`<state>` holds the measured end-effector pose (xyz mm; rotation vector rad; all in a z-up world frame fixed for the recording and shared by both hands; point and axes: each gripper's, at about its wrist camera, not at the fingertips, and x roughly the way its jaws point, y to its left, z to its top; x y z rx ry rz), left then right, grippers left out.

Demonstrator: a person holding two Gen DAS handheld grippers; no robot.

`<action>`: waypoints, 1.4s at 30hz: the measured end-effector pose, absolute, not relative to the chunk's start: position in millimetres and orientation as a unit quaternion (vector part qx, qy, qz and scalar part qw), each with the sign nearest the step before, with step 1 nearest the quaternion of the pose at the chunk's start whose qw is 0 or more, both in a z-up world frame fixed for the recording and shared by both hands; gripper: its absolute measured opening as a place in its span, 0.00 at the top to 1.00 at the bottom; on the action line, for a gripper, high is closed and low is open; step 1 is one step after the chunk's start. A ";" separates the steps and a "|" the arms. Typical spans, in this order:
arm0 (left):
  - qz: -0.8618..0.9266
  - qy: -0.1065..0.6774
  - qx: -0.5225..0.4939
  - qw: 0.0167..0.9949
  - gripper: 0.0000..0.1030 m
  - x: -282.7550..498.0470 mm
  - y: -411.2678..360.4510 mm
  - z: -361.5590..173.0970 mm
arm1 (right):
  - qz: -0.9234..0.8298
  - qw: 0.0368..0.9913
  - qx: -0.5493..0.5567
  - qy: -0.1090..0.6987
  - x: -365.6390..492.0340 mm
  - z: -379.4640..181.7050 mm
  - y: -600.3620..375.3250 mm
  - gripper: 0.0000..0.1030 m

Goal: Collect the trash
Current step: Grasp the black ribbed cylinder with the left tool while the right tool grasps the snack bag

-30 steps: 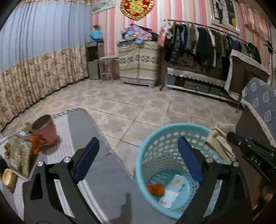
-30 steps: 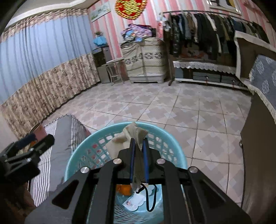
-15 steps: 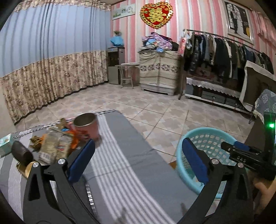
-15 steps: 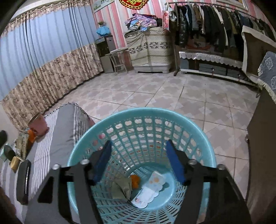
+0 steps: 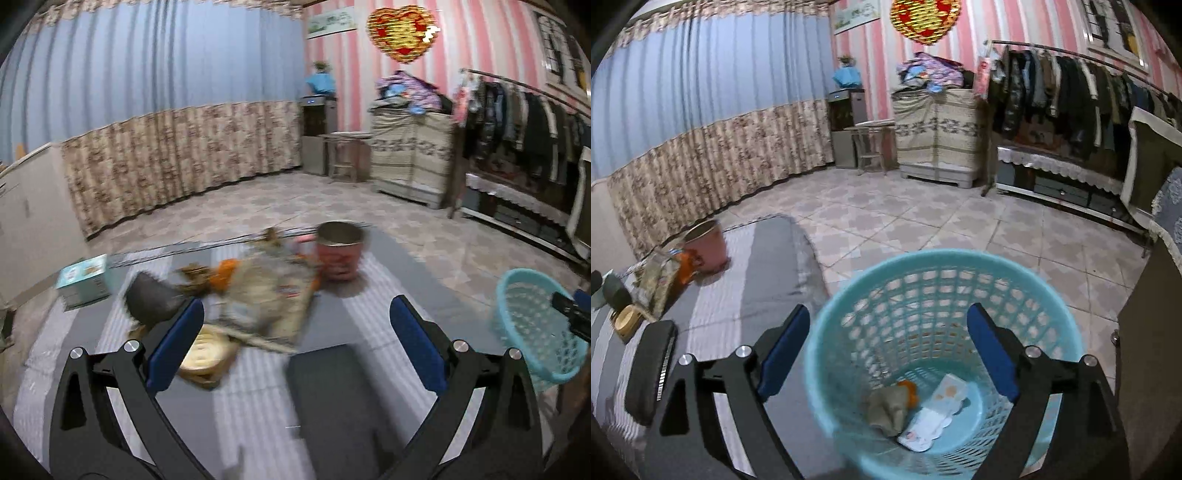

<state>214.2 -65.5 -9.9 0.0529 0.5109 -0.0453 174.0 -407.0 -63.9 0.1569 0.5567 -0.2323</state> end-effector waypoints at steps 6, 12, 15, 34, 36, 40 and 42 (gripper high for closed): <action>0.029 0.265 0.017 0.964 0.05 228.5 1.3 -18.9 | -0.076 0.952 0.066 0.290 176.7 -67.8 -368.5 0.13; 0.043 0.309 0.010 0.950 0.05 267.5 53.2 -37.3 | -0.057 0.947 0.053 0.311 180.0 -73.9 -348.7 0.13; 0.045 0.321 0.019 0.946 0.05 279.4 63.1 -45.9 | -0.054 0.946 0.044 0.317 184.6 -72.3 -341.5 0.13; -0.019 0.353 0.037 0.935 0.25 328.9 72.0 -79.1 | -0.019 0.932 0.025 0.360 236.2 -79.5 -277.0 0.13; -0.017 0.346 0.039 0.937 0.25 324.9 72.4 -77.2 | -0.017 0.933 0.022 0.359 241.6 -77.3 -269.2 0.13; 0.004 0.330 0.022 0.944 0.25 311.2 85.1 -63.6 | -0.001 0.934 0.024 0.356 253.9 -70.5 -247.1 0.13; 0.020 0.322 0.006 0.946 0.25 301.0 96.3 -55.2 | 0.011 0.935 0.023 0.355 260.8 -68.4 -228.8 0.13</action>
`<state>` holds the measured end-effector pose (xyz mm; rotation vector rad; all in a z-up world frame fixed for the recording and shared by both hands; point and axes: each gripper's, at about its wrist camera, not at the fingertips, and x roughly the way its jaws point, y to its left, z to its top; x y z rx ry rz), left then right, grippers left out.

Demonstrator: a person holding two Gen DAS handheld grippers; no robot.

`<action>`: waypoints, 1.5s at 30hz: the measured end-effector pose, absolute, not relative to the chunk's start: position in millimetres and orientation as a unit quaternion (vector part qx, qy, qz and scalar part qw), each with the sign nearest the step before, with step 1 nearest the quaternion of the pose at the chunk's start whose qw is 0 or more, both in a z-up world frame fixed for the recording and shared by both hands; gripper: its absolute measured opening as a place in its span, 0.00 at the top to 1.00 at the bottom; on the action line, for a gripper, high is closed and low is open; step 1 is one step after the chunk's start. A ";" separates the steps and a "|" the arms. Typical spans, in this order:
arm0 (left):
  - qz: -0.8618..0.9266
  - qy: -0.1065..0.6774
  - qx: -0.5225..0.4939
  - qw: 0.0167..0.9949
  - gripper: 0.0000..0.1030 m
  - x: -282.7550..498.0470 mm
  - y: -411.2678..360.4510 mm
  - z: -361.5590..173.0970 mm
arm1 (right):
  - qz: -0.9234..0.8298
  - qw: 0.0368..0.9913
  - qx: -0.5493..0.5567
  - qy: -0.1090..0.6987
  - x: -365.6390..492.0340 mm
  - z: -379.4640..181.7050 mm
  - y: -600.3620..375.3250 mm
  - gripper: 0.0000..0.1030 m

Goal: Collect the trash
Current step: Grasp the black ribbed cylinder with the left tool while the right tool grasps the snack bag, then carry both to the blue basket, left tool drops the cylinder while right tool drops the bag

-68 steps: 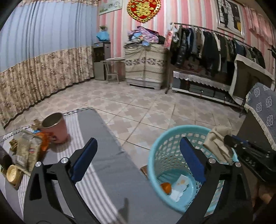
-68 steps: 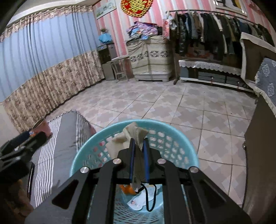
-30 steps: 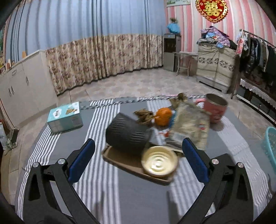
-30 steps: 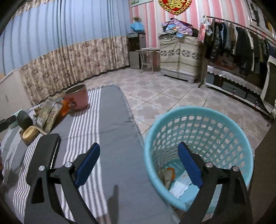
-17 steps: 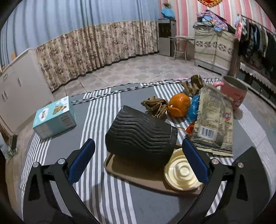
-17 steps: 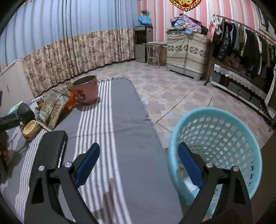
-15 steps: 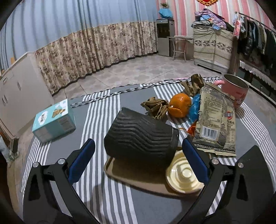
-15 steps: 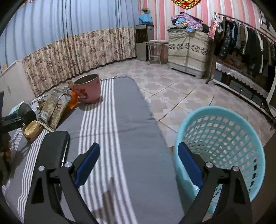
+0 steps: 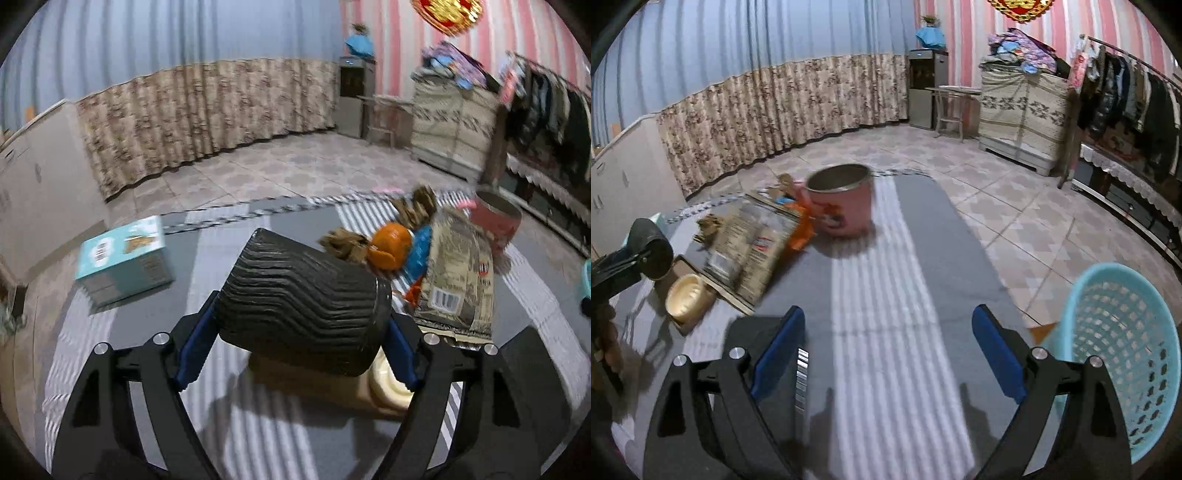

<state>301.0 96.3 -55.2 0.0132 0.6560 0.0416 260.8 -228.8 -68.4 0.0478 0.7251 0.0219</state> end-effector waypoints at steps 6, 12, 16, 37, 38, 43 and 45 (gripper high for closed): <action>0.080 0.305 0.004 0.949 0.25 274.3 130.5 -47.1 | 0.044 0.934 0.015 0.355 285.0 -65.2 -177.9 0.13; 0.104 0.302 -0.008 0.948 0.25 271.1 151.2 -58.2 | 0.056 0.923 0.022 0.380 322.5 -72.9 -142.8 0.13; 0.097 0.301 -0.023 0.948 0.25 274.2 157.7 -59.9 | 0.051 0.911 0.009 0.408 341.9 -89.7 -124.4 0.13; 0.100 0.284 -0.024 0.953 0.25 270.4 155.4 -58.6 | 0.109 0.918 0.014 0.381 312.7 -59.4 -134.9 0.89; 0.098 0.284 -0.022 0.954 0.25 271.1 155.3 -58.5 | 0.107 0.921 0.018 0.374 307.3 -53.9 -143.0 0.89; 0.084 0.277 -0.005 0.957 0.25 265.9 139.9 -51.4 | 0.091 0.930 0.024 0.354 280.1 -34.5 -186.1 0.89; 0.073 0.278 -0.010 0.958 0.25 261.7 131.6 -44.3 | 0.080 0.934 0.015 0.348 269.2 -30.1 -206.2 0.89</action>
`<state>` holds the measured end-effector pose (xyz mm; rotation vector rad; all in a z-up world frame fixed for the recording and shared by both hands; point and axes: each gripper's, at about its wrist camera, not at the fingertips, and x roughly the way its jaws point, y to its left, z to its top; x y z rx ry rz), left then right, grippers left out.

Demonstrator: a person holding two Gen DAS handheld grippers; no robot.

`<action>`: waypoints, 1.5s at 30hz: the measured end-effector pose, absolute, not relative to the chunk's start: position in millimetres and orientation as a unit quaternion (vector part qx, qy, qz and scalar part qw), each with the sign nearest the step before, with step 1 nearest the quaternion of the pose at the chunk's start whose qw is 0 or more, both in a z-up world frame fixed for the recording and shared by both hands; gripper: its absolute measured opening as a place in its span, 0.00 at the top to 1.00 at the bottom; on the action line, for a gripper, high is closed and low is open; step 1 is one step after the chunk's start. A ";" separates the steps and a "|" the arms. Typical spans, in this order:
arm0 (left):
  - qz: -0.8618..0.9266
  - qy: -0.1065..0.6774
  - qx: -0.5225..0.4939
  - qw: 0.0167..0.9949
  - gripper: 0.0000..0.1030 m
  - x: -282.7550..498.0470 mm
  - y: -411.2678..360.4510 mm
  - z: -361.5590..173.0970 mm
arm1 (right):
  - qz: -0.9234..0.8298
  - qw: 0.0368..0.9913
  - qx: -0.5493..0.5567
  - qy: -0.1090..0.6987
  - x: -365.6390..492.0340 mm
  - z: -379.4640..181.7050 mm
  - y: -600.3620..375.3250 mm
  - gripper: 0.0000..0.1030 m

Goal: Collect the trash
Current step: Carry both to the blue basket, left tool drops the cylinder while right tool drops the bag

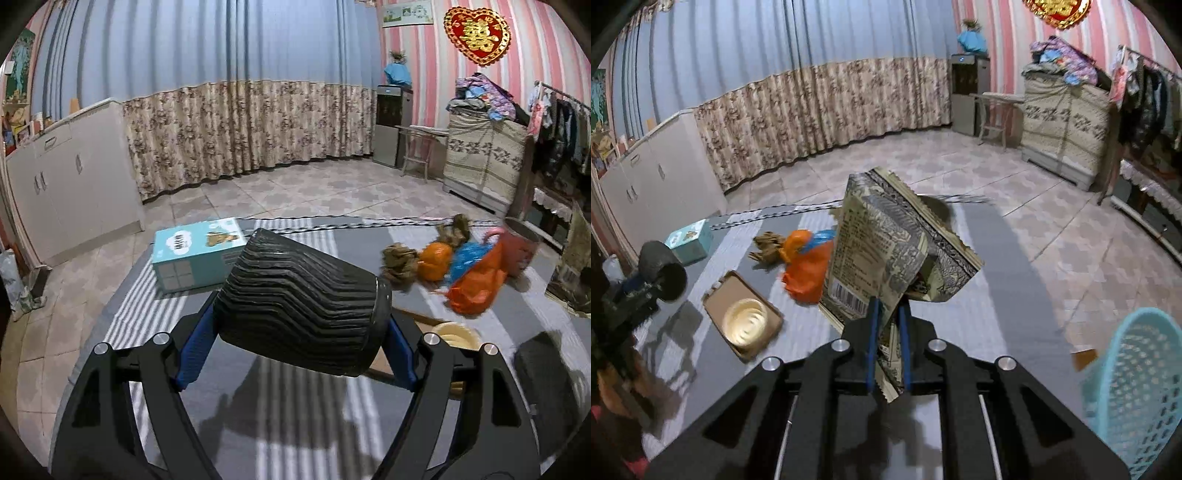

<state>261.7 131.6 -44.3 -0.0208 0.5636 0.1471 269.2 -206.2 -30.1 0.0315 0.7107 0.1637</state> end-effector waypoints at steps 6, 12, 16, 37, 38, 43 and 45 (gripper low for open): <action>0.049 0.273 -0.010 0.961 0.25 246.1 92.5 -23.6 | 0.039 0.942 0.031 0.332 238.5 -22.0 -276.1 0.89; 0.016 0.258 -0.004 0.966 0.25 237.5 26.9 -7.4 | -0.036 0.949 0.039 0.311 197.8 -20.8 -355.0 0.89; -0.021 0.256 0.004 0.966 0.25 233.7 -28.6 -6.3 | -0.104 0.946 0.034 0.305 169.0 -32.4 -409.4 0.89; -0.249 0.266 0.066 0.929 0.25 204.8 -324.6 -36.0 | -0.193 0.933 0.093 0.289 149.8 -49.7 -509.2 0.89; -0.254 0.268 0.068 0.927 0.25 204.5 -330.2 -37.5 | -0.198 0.932 0.097 0.288 147.6 -49.8 -514.2 0.89; -0.285 0.281 0.079 0.913 0.25 203.2 -362.3 -43.0 | -0.219 0.926 0.125 0.282 136.9 -52.1 -538.7 0.89; -0.290 0.286 0.089 0.909 0.19 207.2 -370.5 -42.7 | -0.218 0.925 0.136 0.279 134.6 -53.5 -544.3 0.89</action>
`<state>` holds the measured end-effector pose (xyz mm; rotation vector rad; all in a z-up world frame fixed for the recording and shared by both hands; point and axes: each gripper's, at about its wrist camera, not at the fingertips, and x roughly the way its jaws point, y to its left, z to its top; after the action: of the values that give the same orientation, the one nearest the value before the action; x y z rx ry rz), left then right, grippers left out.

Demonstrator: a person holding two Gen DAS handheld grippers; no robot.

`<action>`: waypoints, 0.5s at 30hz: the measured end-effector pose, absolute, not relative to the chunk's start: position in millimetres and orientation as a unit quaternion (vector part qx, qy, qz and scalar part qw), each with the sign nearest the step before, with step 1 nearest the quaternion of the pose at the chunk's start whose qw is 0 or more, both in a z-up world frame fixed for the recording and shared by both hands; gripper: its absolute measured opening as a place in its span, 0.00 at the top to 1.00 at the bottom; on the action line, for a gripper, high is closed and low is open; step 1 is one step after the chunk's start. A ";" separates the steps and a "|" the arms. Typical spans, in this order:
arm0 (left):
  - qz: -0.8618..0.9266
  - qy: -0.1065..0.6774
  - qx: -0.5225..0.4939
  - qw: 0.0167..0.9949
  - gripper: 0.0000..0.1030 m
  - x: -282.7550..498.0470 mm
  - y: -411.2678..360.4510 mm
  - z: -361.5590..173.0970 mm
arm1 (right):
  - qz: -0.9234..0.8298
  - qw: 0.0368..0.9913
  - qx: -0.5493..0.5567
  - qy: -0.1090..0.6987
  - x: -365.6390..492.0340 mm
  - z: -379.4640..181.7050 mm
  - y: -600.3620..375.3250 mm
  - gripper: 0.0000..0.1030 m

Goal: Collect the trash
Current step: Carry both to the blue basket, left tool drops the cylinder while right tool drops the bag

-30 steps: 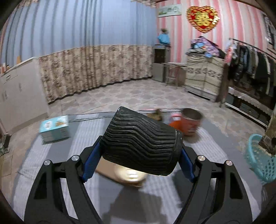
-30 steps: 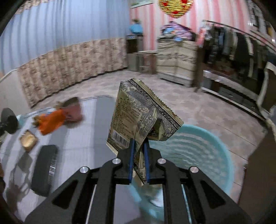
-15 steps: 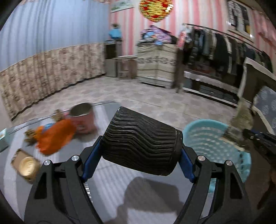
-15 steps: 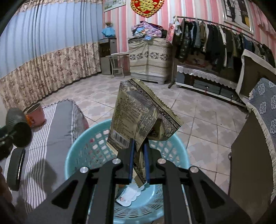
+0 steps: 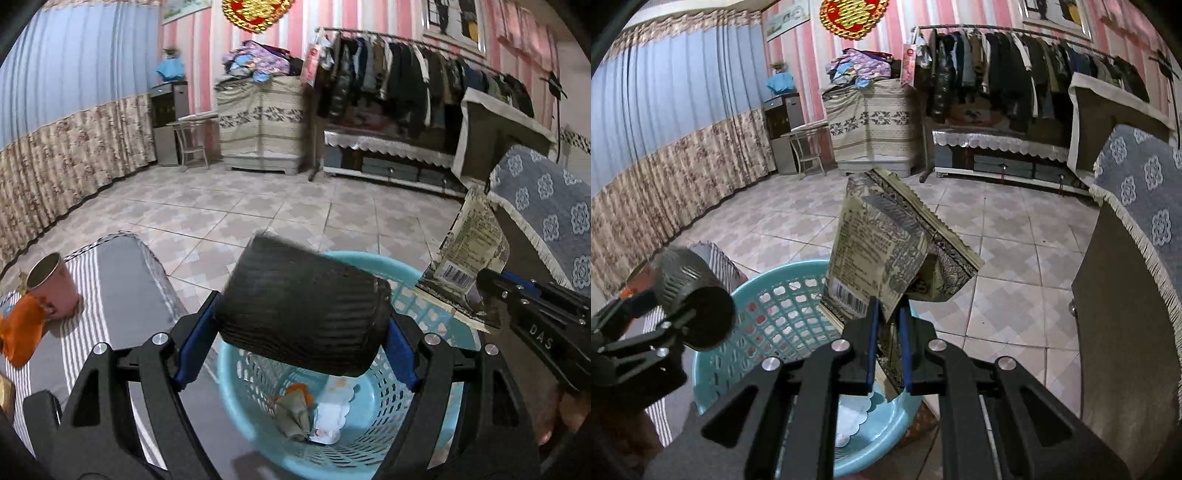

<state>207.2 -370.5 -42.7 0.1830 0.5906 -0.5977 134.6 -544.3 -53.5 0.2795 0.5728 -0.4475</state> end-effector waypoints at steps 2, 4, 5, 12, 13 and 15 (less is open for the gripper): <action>-0.287 0.284 0.088 0.911 0.11 208.6 -370.9 -40.3 | -0.214 0.926 0.141 0.279 134.4 -55.4 -545.7 0.89; -0.279 0.281 0.083 0.914 0.09 209.9 -362.7 -38.0 | -0.209 0.926 0.138 0.282 137.3 -56.8 -541.9 0.89; -0.275 0.282 0.081 0.916 0.09 213.2 -358.2 -36.2 | -0.205 0.927 0.137 0.283 138.7 -57.7 -541.1 0.89; -0.204 0.271 0.065 0.939 0.05 223.7 -302.7 -25.0 | -0.170 0.928 0.122 0.309 159.8 -68.3 -522.5 0.88; -0.192 0.268 0.064 0.942 0.05 223.1 -290.1 -24.3 | -0.164 0.927 0.119 0.316 164.6 -71.9 -517.6 0.85; -0.176 0.268 0.065 0.945 0.05 222.7 -272.7 -22.5 | -0.162 0.925 0.111 0.324 171.9 -77.7 -509.9 0.78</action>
<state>222.7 -272.7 -22.5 0.1315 0.5463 -0.3588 171.9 -509.9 -77.7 0.2279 0.6653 -0.3313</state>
